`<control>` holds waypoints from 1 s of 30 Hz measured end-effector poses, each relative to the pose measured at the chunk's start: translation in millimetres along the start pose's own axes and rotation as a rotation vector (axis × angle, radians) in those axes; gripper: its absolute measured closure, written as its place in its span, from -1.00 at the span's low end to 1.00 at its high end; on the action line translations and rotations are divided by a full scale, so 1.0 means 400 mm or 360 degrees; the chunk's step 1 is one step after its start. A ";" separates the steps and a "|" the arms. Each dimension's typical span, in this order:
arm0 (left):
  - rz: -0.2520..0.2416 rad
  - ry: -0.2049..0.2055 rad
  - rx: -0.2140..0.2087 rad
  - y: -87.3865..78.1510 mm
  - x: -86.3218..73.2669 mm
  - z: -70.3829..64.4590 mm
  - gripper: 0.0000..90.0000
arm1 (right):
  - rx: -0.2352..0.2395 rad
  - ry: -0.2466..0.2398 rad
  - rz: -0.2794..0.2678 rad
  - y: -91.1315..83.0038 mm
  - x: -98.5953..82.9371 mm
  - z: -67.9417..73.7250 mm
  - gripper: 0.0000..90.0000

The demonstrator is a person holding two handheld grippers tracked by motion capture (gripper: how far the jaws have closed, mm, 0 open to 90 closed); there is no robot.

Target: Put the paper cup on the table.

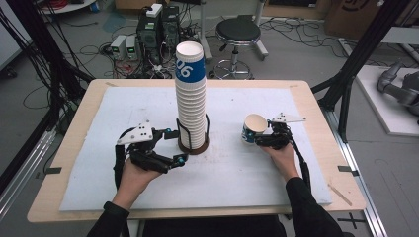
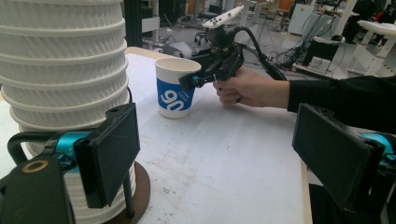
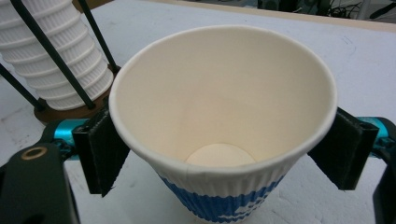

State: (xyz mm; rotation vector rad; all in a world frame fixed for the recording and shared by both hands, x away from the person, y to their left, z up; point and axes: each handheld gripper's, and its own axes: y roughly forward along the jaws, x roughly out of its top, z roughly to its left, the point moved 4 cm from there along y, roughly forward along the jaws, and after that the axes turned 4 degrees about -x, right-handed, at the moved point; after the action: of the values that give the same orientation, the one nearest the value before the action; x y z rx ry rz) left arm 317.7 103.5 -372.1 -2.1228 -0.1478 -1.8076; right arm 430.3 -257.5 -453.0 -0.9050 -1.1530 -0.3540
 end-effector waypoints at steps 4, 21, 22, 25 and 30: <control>-0.0005 -0.0003 -0.0002 -0.001 0.000 0.001 -0.67 | -0.0029 -0.0023 0.0018 -0.003 0.001 0.004 -0.69; 0.0004 -0.0003 -0.0011 0.002 0.000 0.002 -0.67 | -0.0099 -0.0084 0.0066 -0.013 0.004 0.019 -0.72; 0.0004 -0.0004 -0.0015 0.003 0.000 0.001 -0.67 | -0.0105 -0.0086 0.0068 -0.014 0.004 0.020 -0.72; 0.0005 -0.0003 -0.0017 0.004 0.000 0.001 -0.67 | -0.0105 -0.0085 0.0078 -0.017 0.005 0.021 -0.73; 0.0006 -0.0002 -0.0017 0.004 0.001 0.001 -0.67 | -0.0109 -0.0088 0.0086 -0.023 0.006 0.020 -0.73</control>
State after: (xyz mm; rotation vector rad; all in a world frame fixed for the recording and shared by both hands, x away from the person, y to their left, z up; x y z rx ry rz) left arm 318.6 102.2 -372.1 -2.1302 -0.1344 -1.8087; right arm 420.2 -256.4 -446.1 -1.0092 -1.1704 -0.3276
